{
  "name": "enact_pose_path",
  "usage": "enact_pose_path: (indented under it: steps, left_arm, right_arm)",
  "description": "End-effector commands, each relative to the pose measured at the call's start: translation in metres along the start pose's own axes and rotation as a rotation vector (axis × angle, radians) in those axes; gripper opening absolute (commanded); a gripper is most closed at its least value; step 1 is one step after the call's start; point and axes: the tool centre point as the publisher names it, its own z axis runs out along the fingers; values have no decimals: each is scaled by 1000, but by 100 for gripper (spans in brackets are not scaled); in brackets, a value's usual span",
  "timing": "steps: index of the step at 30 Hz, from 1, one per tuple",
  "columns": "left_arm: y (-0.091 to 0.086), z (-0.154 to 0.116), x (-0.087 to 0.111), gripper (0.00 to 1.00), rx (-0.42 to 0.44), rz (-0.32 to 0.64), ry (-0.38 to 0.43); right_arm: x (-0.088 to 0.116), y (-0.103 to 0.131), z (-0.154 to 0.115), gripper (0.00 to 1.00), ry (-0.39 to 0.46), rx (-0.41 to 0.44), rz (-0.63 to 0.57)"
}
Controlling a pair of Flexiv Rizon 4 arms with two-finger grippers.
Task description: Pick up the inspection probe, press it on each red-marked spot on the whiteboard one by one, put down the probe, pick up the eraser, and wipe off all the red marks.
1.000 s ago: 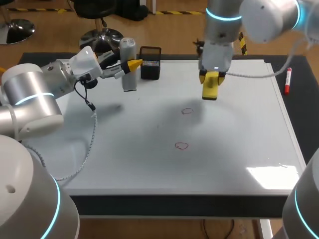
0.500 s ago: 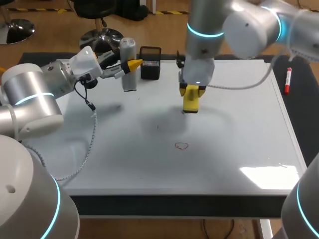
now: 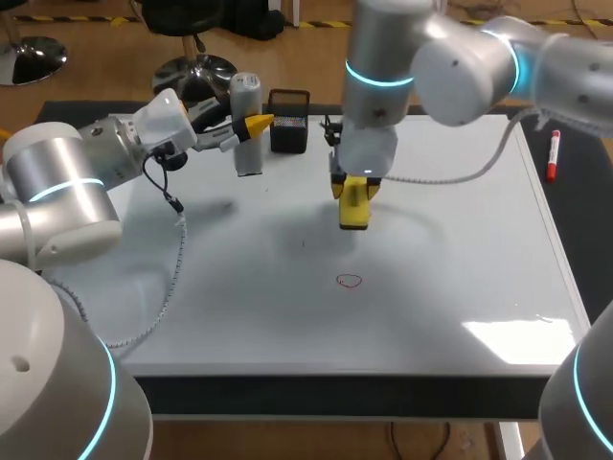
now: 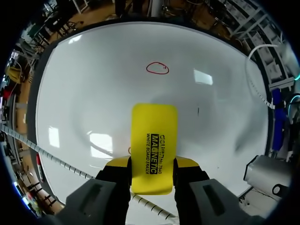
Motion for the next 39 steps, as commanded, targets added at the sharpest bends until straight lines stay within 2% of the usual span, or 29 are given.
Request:
enact_pose_path:
  steps: [1, 9, 15, 39]
  left_arm:
    - [0, 1, 0, 0, 3, 2, -2]
    - [0, 1, 0, 0, 3, 2, -2]
    - [0, 1, 0, 0, 3, 2, -2]
    - [0, 1, 0, 0, 3, 2, -2]
  right_arm:
    - [-4, -6, 4, 0, 13, -9, -16]
    - [-11, -10, 8, 0, 12, -15, -31]
    - [-17, -5, 14, 0, 0, -30, -39]
    - [-17, 0, 32, 0, 4, -66, -71]
